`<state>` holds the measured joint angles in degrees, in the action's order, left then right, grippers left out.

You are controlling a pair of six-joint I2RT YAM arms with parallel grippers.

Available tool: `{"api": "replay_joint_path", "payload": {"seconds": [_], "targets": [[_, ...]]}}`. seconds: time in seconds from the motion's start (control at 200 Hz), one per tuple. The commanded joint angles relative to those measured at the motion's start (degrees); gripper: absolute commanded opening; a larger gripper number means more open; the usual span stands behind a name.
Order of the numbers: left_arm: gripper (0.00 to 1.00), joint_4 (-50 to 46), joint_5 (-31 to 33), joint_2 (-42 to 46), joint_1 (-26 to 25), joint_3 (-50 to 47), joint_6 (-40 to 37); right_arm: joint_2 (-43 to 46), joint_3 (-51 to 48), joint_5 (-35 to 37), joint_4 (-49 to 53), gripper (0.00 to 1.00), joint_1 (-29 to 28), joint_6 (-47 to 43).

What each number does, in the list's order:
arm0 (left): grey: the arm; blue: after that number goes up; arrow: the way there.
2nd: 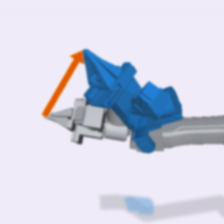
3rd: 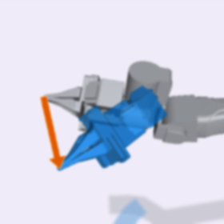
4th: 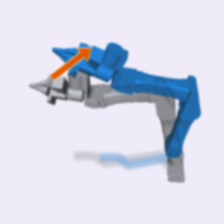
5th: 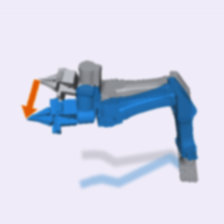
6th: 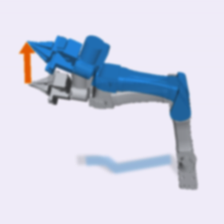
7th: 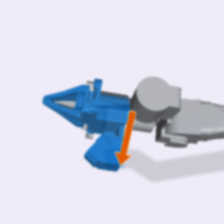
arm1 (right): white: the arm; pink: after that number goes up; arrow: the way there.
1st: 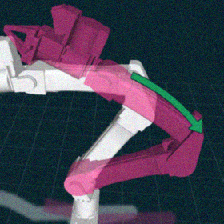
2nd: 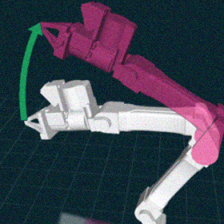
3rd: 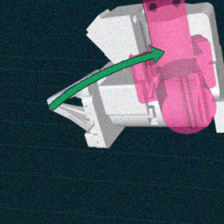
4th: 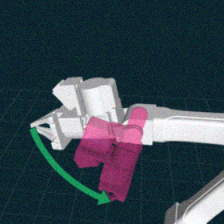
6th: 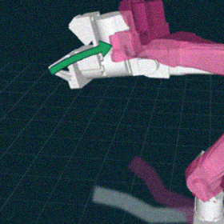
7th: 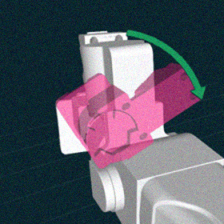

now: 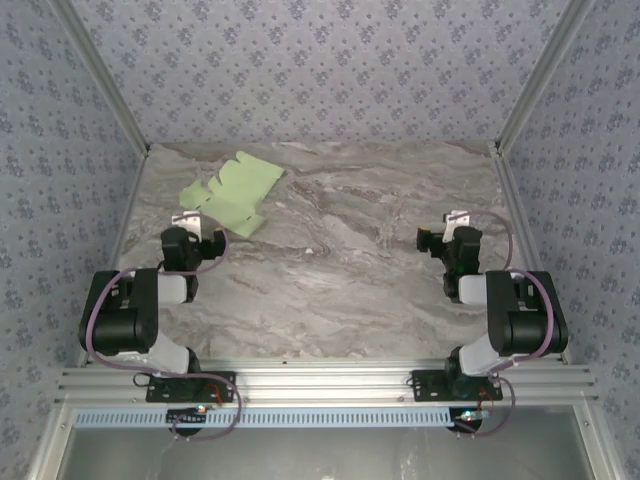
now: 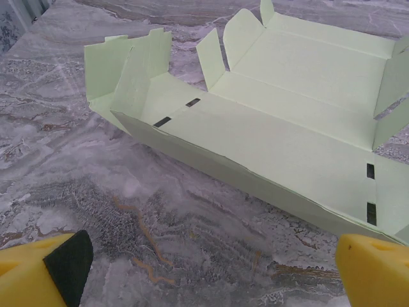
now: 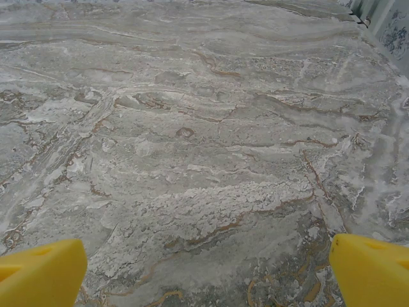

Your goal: Fold the paper box

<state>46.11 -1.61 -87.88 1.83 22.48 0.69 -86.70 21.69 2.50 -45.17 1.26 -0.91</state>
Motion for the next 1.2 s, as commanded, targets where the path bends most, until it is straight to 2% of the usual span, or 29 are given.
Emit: {"api": "replay_joint_path", "payload": {"seconds": [0.0,0.864,0.954,1.059,1.194], "targets": [[0.99,0.12,0.73,0.01,-0.19,1.34,0.36,-0.32,1.14,-0.59,0.18,1.0,0.58,-0.24],[0.99,0.32,0.34,0.06,0.2,1.32,0.71,0.03,0.6,-1.86,-0.5,1.0,1.53,0.51],[0.99,-2.33,1.65,3.2,0.26,1.34,1.25,2.28,-0.97,0.27,-1.36,1.0,1.95,1.8],[0.99,-7.25,4.04,7.82,0.25,1.48,1.62,3.45,-2.16,-0.87,-2.52,1.0,2.88,2.63],[0.99,-6.9,1.66,8.38,0.2,0.99,1.03,2.26,-2.44,-1.91,-3.9,1.0,2.87,2.13]]}}
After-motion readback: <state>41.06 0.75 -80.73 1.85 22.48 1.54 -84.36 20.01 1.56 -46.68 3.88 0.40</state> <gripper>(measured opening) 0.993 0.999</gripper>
